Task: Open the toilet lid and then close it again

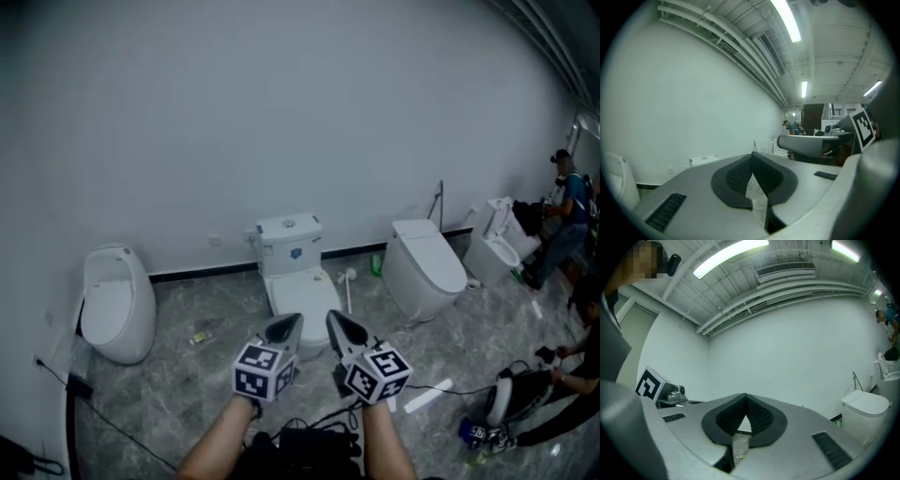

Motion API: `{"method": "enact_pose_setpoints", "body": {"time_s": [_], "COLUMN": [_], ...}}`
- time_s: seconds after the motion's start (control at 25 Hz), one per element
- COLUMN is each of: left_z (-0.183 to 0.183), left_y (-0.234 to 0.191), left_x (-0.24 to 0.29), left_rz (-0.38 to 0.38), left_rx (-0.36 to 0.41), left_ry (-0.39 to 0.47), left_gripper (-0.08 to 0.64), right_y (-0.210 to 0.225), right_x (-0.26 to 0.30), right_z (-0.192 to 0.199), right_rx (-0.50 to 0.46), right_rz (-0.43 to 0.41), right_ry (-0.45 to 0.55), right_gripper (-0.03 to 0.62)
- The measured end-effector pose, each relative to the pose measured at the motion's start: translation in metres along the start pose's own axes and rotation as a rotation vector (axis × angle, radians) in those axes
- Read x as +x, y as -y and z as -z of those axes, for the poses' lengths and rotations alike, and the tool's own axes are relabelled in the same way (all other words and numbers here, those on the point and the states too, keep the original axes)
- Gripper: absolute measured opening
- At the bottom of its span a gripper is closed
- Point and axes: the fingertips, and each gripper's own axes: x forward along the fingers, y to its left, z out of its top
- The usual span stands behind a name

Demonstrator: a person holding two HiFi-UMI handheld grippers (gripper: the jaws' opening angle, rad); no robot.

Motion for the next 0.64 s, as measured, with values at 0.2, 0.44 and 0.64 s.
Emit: {"method": "enact_pose_setpoints", "body": {"time_s": [0.2, 0.44, 0.64], "left_z": [-0.002, -0.002, -0.003], "left_y": [0.006, 0.011, 0.013], "left_x": [-0.003, -0.006, -0.011], "left_rz": [-0.008, -0.015, -0.019], "left_rx": [0.006, 0.009, 0.005], "left_ry": [0.002, 0.009, 0.011], "left_gripper": [0.005, 0.005, 0.005], "right_y": [0.001, 0.0, -0.003], "right_x": [-0.005, -0.011, -0.016], "right_z": [-0.005, -0.006, -0.009], "right_rx": [-0.008, -0.02, -0.02], "right_rz": [-0.003, -0.011, -0.008], "right_ry": [0.001, 0.014, 0.019], "right_gripper": [0.008, 0.008, 0.008]}}
